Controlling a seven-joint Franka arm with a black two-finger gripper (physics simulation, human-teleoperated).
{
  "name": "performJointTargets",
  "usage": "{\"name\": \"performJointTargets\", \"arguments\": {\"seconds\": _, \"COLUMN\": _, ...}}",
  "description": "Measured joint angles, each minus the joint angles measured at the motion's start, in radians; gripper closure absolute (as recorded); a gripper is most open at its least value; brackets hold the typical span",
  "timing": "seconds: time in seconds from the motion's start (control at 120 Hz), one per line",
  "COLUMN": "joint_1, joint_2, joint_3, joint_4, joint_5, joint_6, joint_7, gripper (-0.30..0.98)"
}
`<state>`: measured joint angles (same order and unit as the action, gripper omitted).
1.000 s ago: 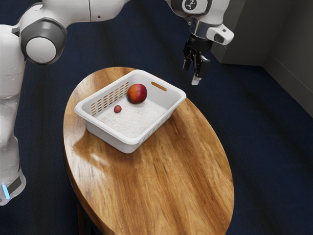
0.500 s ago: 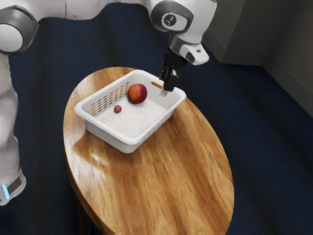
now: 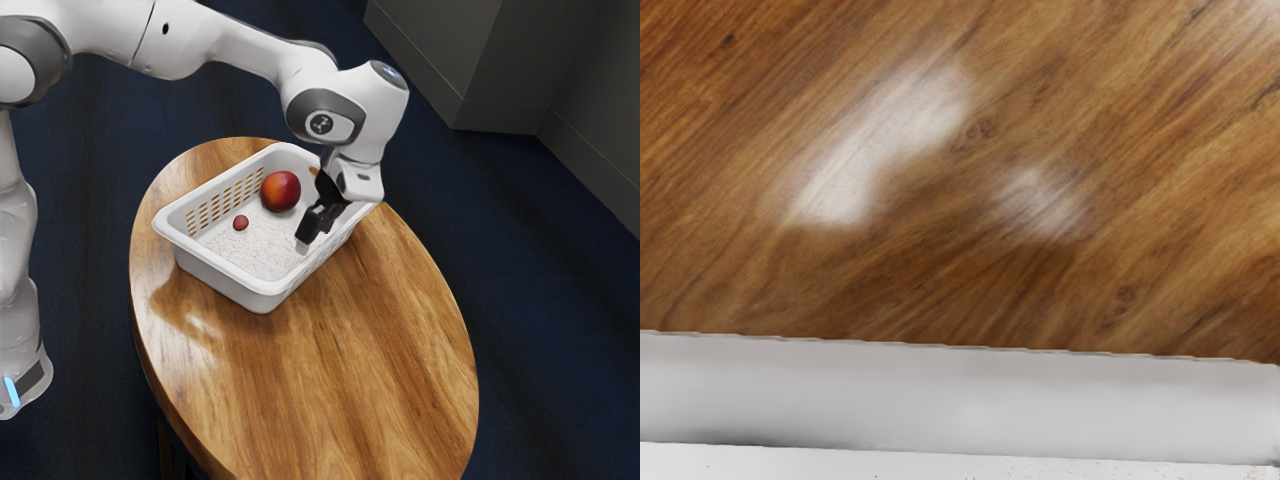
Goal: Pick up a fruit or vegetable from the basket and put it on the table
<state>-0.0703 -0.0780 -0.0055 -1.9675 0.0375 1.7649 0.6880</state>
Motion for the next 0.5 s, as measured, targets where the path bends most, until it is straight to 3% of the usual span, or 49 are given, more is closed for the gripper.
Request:
{"name": "performJointTargets", "arguments": {"seconds": 0.283, "joint_1": 0.007, "joint_2": -0.15, "joint_3": 0.006, "joint_4": -0.151, "joint_5": 0.002, "joint_6": 0.046, "joint_7": 0.153, "gripper": 0.01}}
{"name": "performJointTargets", "arguments": {"seconds": 0.5, "joint_1": 0.045, "joint_2": -0.239, "joint_3": 0.05, "joint_4": -0.254, "joint_5": -0.065, "joint_6": 0.084, "joint_7": 0.216, "gripper": 0.01}}
